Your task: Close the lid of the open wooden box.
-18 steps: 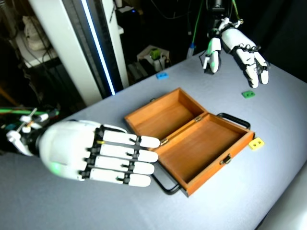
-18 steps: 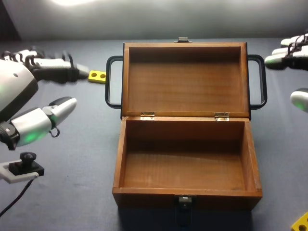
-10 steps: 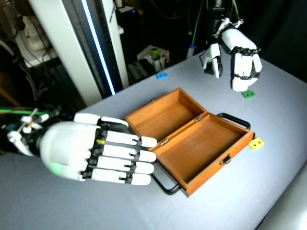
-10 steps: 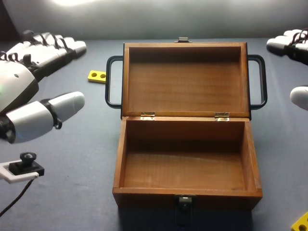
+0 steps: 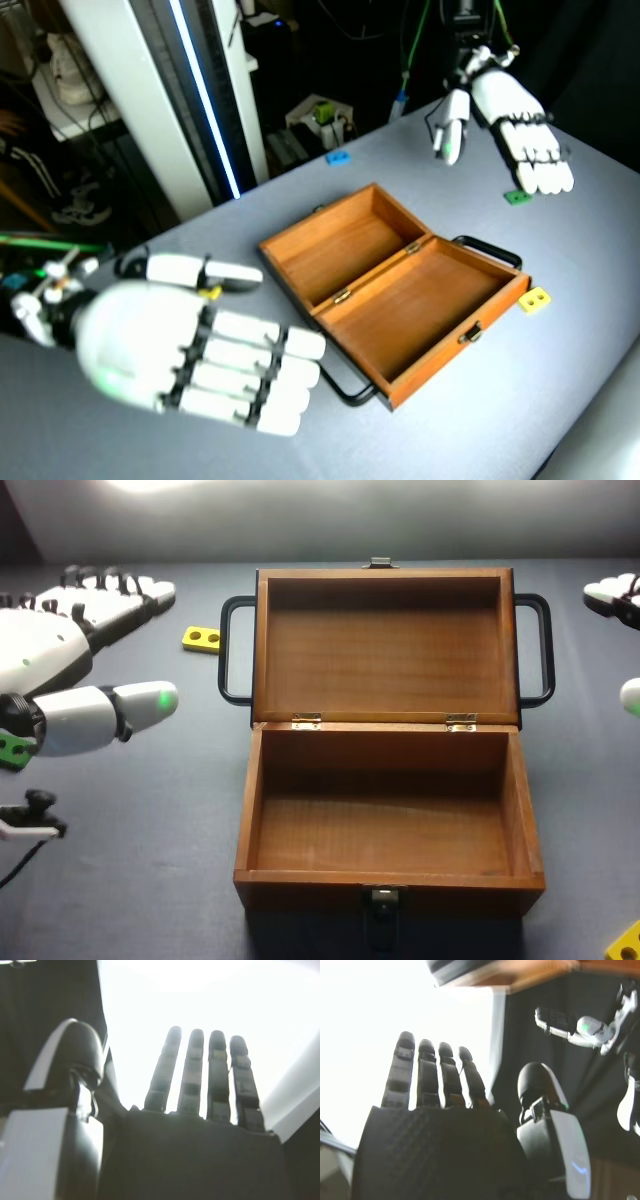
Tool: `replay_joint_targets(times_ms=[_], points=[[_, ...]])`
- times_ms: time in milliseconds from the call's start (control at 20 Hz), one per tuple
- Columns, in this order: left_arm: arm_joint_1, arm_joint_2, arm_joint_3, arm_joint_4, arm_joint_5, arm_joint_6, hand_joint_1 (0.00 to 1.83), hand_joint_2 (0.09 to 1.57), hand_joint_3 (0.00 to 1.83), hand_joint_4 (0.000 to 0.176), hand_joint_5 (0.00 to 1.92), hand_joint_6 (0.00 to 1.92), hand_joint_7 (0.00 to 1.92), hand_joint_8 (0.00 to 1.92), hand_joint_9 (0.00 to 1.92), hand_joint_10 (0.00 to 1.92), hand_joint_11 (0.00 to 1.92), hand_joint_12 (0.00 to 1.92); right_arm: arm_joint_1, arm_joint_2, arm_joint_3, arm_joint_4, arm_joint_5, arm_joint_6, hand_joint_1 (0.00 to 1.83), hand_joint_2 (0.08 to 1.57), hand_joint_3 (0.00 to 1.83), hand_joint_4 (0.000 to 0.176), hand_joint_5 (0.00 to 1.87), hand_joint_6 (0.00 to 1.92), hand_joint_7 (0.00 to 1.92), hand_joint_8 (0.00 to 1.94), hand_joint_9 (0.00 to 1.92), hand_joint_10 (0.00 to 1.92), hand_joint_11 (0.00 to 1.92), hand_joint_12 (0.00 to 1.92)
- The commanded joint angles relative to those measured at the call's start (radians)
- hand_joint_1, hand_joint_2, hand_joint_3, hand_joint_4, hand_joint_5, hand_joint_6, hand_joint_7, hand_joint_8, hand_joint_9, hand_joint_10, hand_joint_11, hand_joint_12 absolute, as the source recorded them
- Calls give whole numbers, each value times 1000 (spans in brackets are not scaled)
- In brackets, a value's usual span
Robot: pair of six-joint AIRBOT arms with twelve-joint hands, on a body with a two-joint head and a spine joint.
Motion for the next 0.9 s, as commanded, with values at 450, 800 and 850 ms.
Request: replay_joint_targets(times_ms=[450,800,850], points=[[-105,-85,105,104,219,-6,0,1185,0,0,0,0,0,0,0,0,0,0,43,-26,66,-34,-107,1,0,1285,0,0,12,5,0,0,0,0,5,2],[-128,-121,147,108,278,-6,0,1149,0,0,0,0,0,0,0,0,0,0,115,-71,96,-120,-177,14,0,1322,2,0,22,5,0,0,0,0,18,6],[-131,-125,152,108,283,-6,0,1151,0,0,0,0,0,0,0,0,0,0,118,-78,102,-127,-179,24,0,1317,0,0,17,2,0,0,0,0,20,7]])
